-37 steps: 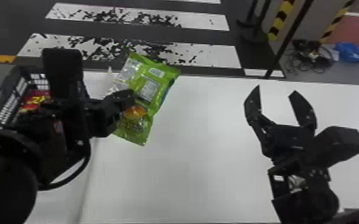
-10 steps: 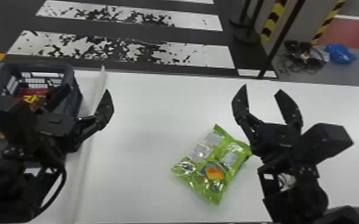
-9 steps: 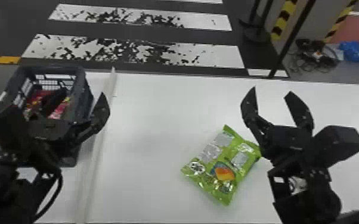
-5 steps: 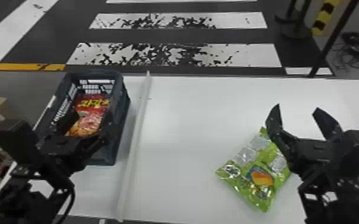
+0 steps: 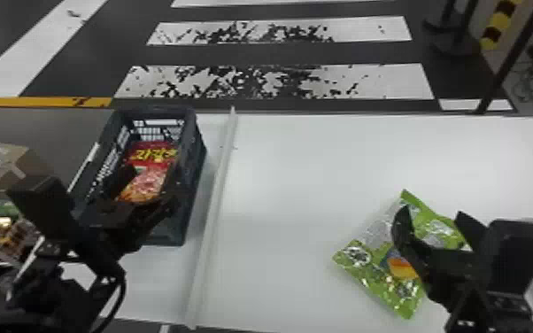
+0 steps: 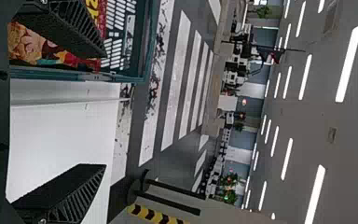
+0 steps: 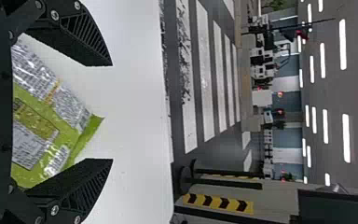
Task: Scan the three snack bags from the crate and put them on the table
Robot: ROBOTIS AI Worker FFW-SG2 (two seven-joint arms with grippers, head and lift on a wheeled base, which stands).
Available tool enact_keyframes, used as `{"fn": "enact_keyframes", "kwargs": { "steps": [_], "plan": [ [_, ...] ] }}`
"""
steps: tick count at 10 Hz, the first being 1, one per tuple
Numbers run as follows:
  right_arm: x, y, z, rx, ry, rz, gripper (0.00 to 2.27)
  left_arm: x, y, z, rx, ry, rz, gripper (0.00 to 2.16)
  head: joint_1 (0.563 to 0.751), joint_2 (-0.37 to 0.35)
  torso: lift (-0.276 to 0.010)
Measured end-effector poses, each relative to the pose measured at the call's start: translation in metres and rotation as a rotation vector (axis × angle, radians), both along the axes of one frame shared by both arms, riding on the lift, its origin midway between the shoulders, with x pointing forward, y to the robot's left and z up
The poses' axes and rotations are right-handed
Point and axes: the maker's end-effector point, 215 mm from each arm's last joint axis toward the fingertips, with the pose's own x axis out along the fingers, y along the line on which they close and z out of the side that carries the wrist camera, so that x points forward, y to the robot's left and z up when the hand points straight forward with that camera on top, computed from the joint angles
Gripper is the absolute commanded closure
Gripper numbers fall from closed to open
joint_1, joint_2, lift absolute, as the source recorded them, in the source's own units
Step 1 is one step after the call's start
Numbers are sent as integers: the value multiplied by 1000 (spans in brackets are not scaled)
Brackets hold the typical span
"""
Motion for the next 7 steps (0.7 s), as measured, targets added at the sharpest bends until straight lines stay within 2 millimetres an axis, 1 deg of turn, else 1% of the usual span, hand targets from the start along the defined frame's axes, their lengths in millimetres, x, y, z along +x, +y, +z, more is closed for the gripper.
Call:
{"fn": "enact_keyframes", "kwargs": {
  "steps": [1, 2, 3, 4, 6, 7],
  "plan": [
    [-10, 19, -12, 19, 53, 42, 1237, 1, -2, 0, -3, 0, -5, 29, 695, 145, -94],
    [-18, 43, -20, 36, 90, 103, 2037, 1, -5, -3, -6, 9, -13, 29, 695, 175, -94],
    [-24, 66, -30, 56, 119, 167, 2175, 1, -6, -6, -8, 19, -20, 29, 695, 209, -94],
    [-24, 84, -40, 81, 135, 224, 2246, 0, -8, -8, -7, 25, -27, 26, 695, 240, -94],
    [-20, 101, -61, 116, 159, 265, 2246, -4, -8, -13, -4, 39, -29, 26, 695, 259, -94],
    [-26, 109, -71, 139, 185, 277, 2246, -5, -8, -15, -1, 42, -27, 26, 695, 272, -94]
  ]
}}
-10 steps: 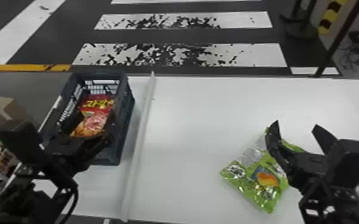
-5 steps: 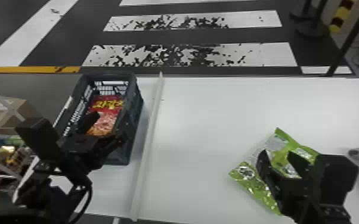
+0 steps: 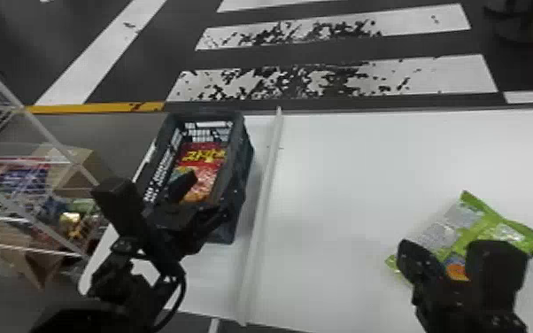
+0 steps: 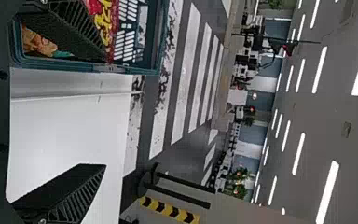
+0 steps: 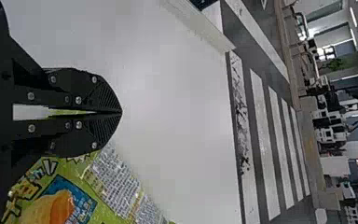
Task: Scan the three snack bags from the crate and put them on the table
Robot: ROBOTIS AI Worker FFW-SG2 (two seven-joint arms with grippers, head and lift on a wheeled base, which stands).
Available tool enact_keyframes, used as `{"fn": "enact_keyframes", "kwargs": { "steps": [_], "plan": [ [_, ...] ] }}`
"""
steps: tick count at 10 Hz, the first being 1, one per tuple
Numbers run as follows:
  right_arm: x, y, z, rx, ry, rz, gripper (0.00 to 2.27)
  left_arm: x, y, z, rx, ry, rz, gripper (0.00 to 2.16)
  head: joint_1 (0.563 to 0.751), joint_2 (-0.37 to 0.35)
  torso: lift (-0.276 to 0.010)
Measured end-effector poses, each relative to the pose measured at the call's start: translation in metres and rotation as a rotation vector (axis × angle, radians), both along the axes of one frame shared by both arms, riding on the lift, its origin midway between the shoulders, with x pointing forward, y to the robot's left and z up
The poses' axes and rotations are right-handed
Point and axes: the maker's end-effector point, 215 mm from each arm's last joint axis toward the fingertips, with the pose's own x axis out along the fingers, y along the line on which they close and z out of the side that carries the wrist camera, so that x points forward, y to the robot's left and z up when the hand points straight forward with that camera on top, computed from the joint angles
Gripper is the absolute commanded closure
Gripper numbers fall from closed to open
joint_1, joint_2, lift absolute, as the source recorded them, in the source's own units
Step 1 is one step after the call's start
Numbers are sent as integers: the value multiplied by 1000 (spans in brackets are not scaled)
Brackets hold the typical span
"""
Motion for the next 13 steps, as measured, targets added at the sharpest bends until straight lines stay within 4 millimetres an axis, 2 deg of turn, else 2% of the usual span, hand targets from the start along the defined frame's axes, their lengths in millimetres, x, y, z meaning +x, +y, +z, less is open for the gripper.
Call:
{"fn": "enact_keyframes", "kwargs": {
  "steps": [2, 4, 8, 10, 12, 13],
  "plan": [
    [-21, 8, -16, 28, 64, 8, 2246, 2, 0, 0, 2, -1, 2, 26, 695, 296, -94],
    [-30, 2, -27, 13, 93, -14, 2246, 5, -5, 0, -1, -5, -6, 26, 695, 291, -94],
    [-33, -52, -44, -137, 129, -158, 2246, 7, -10, -2, -10, -4, -20, 29, 695, 208, -94],
    [-29, -83, -44, -180, 128, -223, 2246, 8, -14, 0, -16, -9, -31, 29, 695, 162, -94],
    [-28, -97, -37, -182, 120, -256, 2246, 9, -18, 2, -20, -13, -39, 29, 695, 123, -94],
    [-30, -94, -30, -172, 117, -253, 2246, 10, -19, 3, -21, -16, -41, 29, 695, 121, -94]
  ]
}}
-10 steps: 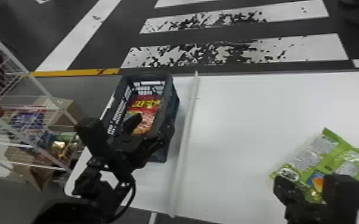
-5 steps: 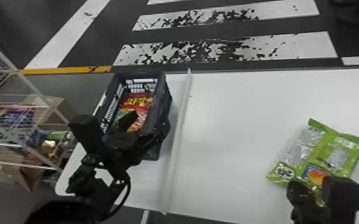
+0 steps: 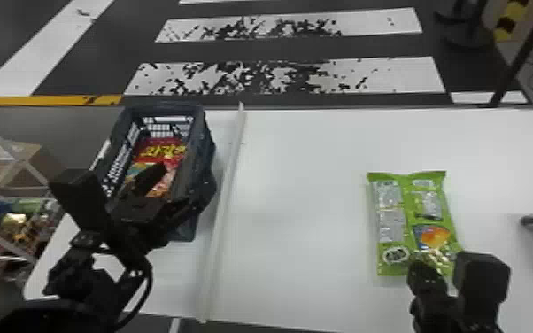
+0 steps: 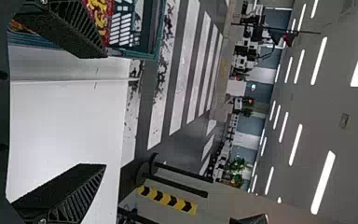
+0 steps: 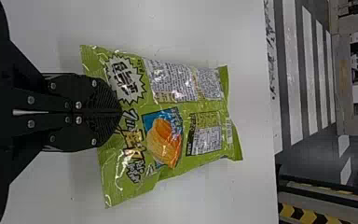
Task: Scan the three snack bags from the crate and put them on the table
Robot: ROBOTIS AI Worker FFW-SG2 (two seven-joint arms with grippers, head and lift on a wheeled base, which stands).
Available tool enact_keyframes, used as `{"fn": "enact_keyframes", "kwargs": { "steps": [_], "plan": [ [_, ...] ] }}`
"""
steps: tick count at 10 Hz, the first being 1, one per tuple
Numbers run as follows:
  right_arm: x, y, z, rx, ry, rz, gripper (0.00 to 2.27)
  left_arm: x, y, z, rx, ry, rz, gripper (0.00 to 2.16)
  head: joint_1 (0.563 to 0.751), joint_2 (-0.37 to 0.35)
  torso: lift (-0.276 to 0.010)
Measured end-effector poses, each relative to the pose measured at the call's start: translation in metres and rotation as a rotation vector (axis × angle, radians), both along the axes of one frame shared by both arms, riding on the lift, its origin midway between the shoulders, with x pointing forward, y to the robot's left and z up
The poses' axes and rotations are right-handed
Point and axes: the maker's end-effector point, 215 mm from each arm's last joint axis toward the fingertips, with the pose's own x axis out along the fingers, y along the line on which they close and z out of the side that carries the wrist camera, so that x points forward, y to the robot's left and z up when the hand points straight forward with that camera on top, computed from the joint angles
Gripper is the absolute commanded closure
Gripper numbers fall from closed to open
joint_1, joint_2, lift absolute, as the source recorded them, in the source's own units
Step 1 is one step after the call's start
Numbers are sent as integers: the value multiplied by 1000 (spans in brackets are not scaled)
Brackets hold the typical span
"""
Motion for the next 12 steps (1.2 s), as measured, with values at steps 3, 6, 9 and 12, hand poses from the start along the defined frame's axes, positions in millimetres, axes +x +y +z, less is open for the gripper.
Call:
{"fn": "enact_keyframes", "kwargs": {
  "steps": [3, 6, 9, 12],
  "plan": [
    [25, 14, 41, 35, -81, 33, 2246, -2, -2, 2, 0, -3, -5, 29, 695, 136, -94],
    [112, 12, 75, -27, -331, 64, 2246, -5, -4, 7, 5, -7, -7, 26, 695, 118, -94],
    [146, 6, 57, -58, -390, 39, 2246, -13, -4, 10, 21, 1, -10, 26, 695, 105, -94],
    [141, -5, 44, -61, -394, 7, 2246, -13, -4, 11, 23, 3, -12, 26, 695, 94, -94]
  ]
}}
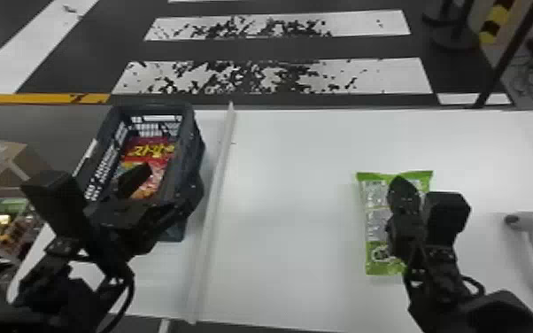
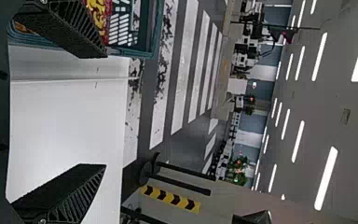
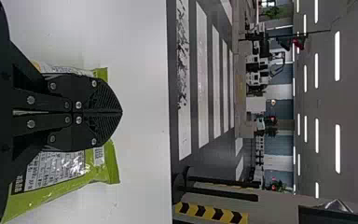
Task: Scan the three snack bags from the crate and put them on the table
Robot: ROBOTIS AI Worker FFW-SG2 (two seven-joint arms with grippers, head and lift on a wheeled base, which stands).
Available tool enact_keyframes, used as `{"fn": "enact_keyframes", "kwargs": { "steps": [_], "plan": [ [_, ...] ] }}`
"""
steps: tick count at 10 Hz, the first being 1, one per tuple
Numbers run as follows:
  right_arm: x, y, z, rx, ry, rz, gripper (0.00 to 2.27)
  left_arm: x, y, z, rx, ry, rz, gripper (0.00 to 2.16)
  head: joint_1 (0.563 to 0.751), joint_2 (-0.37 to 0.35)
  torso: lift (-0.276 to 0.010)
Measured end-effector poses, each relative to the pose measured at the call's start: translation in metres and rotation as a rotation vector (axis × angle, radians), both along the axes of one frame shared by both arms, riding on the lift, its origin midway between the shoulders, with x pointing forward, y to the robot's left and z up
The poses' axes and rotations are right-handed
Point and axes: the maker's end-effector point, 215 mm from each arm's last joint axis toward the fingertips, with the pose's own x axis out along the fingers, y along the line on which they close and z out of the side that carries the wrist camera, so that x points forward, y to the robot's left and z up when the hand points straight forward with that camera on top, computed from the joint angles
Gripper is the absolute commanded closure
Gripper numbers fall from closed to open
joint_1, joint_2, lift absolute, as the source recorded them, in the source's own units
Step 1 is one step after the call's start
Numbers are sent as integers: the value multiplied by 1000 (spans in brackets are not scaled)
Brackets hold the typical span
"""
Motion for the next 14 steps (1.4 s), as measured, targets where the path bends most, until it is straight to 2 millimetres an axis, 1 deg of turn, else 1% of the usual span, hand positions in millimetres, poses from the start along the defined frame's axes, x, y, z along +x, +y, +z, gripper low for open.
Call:
{"fn": "enact_keyframes", "kwargs": {
  "steps": [3, 6, 8, 10, 12, 14],
  "plan": [
    [-12, -8, -19, 15, 6, -25, 2246, 1, -6, 1, -6, -4, -10, 26, 695, 79, -94],
    [-11, -12, -40, 8, 35, -40, 2246, -1, -15, 3, -14, -5, -32, 26, 695, 61, -94],
    [-14, -14, -50, 5, 55, -45, 2246, -2, -16, 5, -12, -8, -36, 26, 695, 57, -94],
    [-28, -24, -59, 7, 67, -67, 2246, -1, -17, 6, -14, -11, -38, 26, 695, 49, -94],
    [-39, -42, -60, 9, 57, -99, 2246, 1, -21, 7, -20, -15, -44, 26, 695, 22, -94],
    [-44, -57, -53, 4, 40, -112, 2246, 3, -25, 7, -28, -17, -50, 26, 695, -10, -94]
  ]
}}
